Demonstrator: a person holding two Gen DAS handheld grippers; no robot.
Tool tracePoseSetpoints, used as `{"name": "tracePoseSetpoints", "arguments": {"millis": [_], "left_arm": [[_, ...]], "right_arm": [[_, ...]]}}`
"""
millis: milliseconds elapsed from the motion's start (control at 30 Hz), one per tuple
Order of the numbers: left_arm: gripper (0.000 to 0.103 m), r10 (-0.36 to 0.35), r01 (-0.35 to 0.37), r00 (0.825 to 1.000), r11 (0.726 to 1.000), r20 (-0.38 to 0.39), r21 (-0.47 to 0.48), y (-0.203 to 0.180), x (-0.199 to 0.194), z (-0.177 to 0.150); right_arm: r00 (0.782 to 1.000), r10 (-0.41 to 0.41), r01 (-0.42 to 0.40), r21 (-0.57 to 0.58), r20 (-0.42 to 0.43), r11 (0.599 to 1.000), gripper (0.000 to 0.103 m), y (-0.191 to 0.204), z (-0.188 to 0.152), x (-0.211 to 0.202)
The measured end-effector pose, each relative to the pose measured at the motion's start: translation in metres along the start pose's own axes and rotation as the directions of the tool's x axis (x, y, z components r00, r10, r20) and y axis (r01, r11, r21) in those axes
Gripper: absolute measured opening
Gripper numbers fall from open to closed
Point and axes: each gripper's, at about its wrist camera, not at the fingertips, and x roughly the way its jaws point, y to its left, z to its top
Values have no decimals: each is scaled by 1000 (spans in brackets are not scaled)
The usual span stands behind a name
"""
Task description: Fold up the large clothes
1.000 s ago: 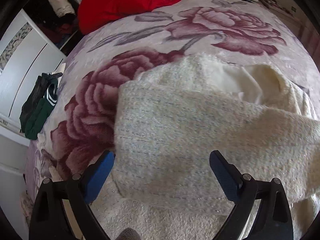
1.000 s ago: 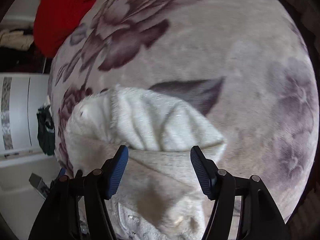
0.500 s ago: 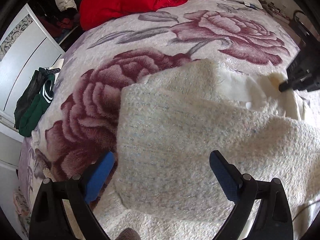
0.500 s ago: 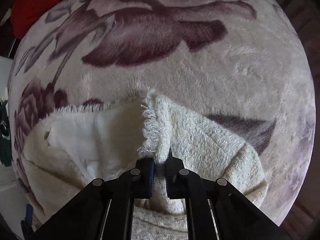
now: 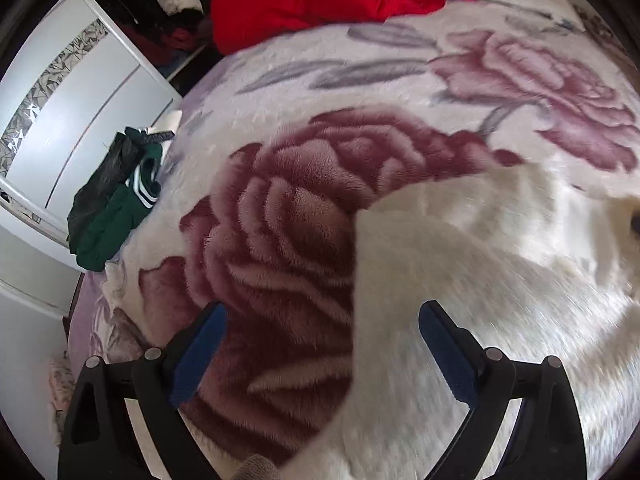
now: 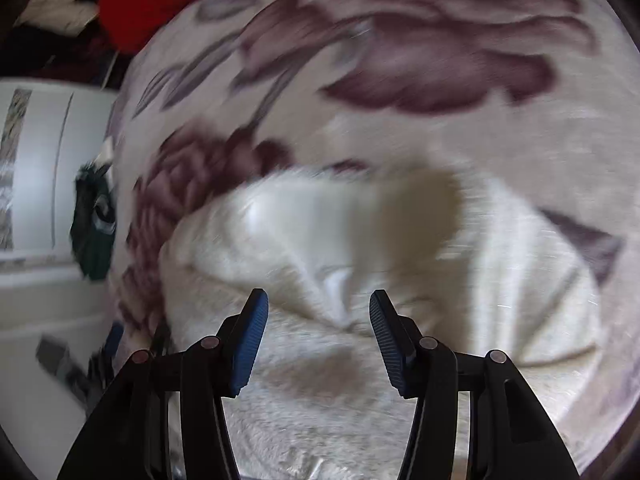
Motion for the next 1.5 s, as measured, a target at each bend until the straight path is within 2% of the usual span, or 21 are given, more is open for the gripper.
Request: {"name": "tracePoseSetpoints", "arguments": {"millis": [200, 233, 267, 300, 333, 533, 700, 767, 800, 867, 900, 933, 967, 1067, 1133, 1167, 1200, 1300, 1400, 1467, 1500], "left_arm": [[98, -4, 4, 1000, 1000, 5, 28, -4, 18, 15], [98, -9, 8, 1000, 999, 9, 33, -4, 18, 16], [98, -14, 13, 1000, 999, 12, 34, -4, 17, 18], [98, -20, 20, 1000, 999, 16, 33, -4, 16, 18], [98, -28, 28, 999, 999, 18, 29, -2, 15, 18], [97, -75, 75, 997, 997, 17, -8, 9, 9, 23], [98, -76, 76, 997, 997, 28, 7, 8, 8, 27], [98, -81, 80, 996, 997, 27, 13, 8, 9, 28], [97, -80, 79, 996, 997, 28, 16, 8, 9, 27], [98, -83, 82, 996, 996, 27, 19, 9, 9, 26], [98, -85, 84, 996, 996, 26, 19, 10, 8, 24], [98, -83, 83, 996, 996, 26, 20, 12, 6, 23], [98, -85, 84, 996, 996, 27, 21, 14, 5, 21], [98, -95, 95, 995, 995, 23, 28, 19, -1, 19], [98, -119, 118, 993, 992, 29, 35, 24, -8, 22], [98, -127, 125, 991, 991, 32, 40, 24, -10, 25], [98, -143, 141, 989, 988, 36, 55, 23, -13, 32], [98, -223, 217, 974, 969, 47, 117, 7, -17, 52], [98, -263, 252, 965, 938, 12, 239, -27, -10, 71], [98, -261, 255, 965, 894, -36, 368, -62, 6, 83], [98, -253, 265, 964, 859, -87, 438, -83, 22, 86]], "right_arm": [[989, -48, 47, -5, -137, 999, 55, 17, 12, 89], [987, -53, 50, -18, -151, 999, 51, 19, 11, 100], [986, -80, 74, -48, -146, 996, 25, 24, 10, 108], [986, -108, 99, -78, -123, 992, 13, 29, 8, 110], [984, -149, 136, -124, -101, 983, 8, 37, 5, 108], [950, -308, 311, -190, 44, 931, 5, 57, 5, 92], [933, -349, 357, -114, 89, 927, 0, 49, 22, 85], [915, -382, 396, -110, 134, 911, 0, 52, 31, 83], [921, -369, 382, -108, 122, 918, 0, 50, 35, 81], [910, -390, 407, -118, 144, 906, 0, 49, 37, 77], [929, -352, 365, -118, 116, 924, 0, 50, 37, 79], [961, -273, 277, -108, 50, 955, 0, 48, 37, 82], [978, -210, 208, -88, -6, 974, 1, 43, 34, 81], [974, -226, 225, -95, -1, 970, 7, 29, 19, 59], [981, -194, 193, -63, -11, 979, 39, 14, 9, 40], [987, -159, 160, -31, 8, 987, 60, 5, 7, 25], [989, -145, 145, 0, 40, 989, 67, -6, 5, 8], [973, -193, 180, 106, 124, 978, 67, -50, -12, -44], [960, -244, 213, 205, 140, 955, 67, -77, -18, -56], [955, -264, 230, 229, 135, 946, 67, -94, -17, -54], [955, -274, 245, 219, 117, 945, 67, -104, -17, -51]]}}
